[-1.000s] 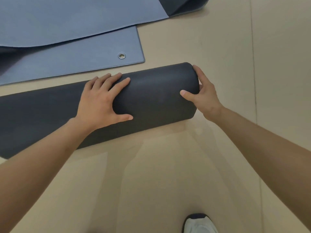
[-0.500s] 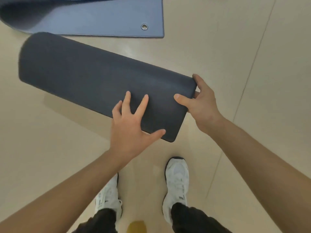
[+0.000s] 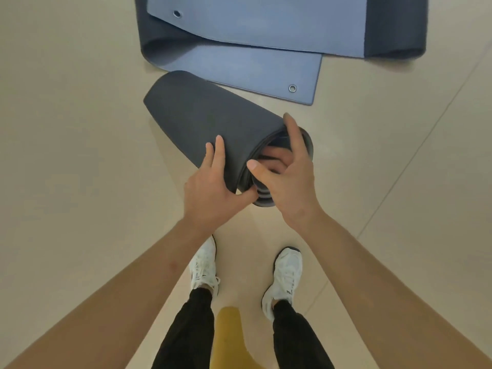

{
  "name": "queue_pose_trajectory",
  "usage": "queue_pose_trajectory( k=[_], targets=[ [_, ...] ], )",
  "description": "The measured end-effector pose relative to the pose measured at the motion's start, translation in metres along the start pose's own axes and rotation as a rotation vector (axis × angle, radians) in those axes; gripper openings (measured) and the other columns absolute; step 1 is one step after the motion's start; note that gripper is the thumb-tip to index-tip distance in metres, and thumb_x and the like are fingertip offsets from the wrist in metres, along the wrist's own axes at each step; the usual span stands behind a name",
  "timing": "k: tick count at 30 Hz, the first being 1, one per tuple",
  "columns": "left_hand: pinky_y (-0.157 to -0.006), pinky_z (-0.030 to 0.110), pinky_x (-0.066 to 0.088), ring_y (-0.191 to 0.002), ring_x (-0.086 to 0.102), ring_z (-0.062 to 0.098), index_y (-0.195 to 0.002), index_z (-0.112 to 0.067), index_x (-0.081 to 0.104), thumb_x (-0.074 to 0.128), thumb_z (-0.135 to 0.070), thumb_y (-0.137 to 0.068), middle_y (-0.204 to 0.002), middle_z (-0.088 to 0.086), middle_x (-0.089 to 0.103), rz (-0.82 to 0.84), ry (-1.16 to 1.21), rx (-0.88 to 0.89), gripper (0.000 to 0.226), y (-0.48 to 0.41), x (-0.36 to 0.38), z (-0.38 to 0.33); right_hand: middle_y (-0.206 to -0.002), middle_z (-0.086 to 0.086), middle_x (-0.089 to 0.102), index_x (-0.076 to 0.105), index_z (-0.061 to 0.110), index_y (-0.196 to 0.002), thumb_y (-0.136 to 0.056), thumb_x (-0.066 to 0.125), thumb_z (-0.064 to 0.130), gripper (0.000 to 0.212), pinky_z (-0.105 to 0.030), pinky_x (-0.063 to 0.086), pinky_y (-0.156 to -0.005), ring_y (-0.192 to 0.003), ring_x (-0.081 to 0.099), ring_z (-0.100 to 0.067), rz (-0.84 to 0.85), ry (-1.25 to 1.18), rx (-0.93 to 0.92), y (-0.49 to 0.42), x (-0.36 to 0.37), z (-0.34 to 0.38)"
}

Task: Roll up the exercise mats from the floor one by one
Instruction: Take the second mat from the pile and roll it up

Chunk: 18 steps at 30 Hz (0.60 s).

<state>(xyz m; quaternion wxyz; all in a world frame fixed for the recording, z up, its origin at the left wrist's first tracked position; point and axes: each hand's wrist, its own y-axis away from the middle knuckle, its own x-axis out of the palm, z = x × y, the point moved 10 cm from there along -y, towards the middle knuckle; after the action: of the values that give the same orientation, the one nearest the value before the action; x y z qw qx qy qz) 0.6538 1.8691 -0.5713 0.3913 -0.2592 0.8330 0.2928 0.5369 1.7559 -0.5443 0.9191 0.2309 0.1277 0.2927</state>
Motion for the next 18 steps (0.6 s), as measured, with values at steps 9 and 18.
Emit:
queue_pose_trajectory(
  k=[9,18],
  targets=[
    [-0.079,0.012,0.041,-0.078,0.058,0.013,-0.15,-0.024,0.051,0.067,-0.046,-0.075,-0.083,-0.011,0.062,-0.016,0.257,-0.067,0.08,-0.062,-0.122,0.025,-0.109,0.006,0.062,0.045,0.025,-0.15,-0.087,0.08,0.025,0.072,-0.032,0.055,-0.088,-0.099,0.061,-0.015,-0.209,0.6,-0.278,-0.018,0.01,0.107],
    [-0.092,0.026,0.045,-0.109,0.068,0.022,-0.149,-0.033,0.052,0.059,-0.044,-0.078,-0.105,0.001,0.074,0.091,0.387,-0.256,0.072,-0.122,-0.213,0.067,-0.138,0.008,0.055,0.027,0.037,-0.158,-0.098,0.065,0.019,0.073,-0.031,0.063,-0.081,-0.099,0.068,0.003,0.066,0.349,-0.007,-0.062,0.093,0.115]
  ],
)
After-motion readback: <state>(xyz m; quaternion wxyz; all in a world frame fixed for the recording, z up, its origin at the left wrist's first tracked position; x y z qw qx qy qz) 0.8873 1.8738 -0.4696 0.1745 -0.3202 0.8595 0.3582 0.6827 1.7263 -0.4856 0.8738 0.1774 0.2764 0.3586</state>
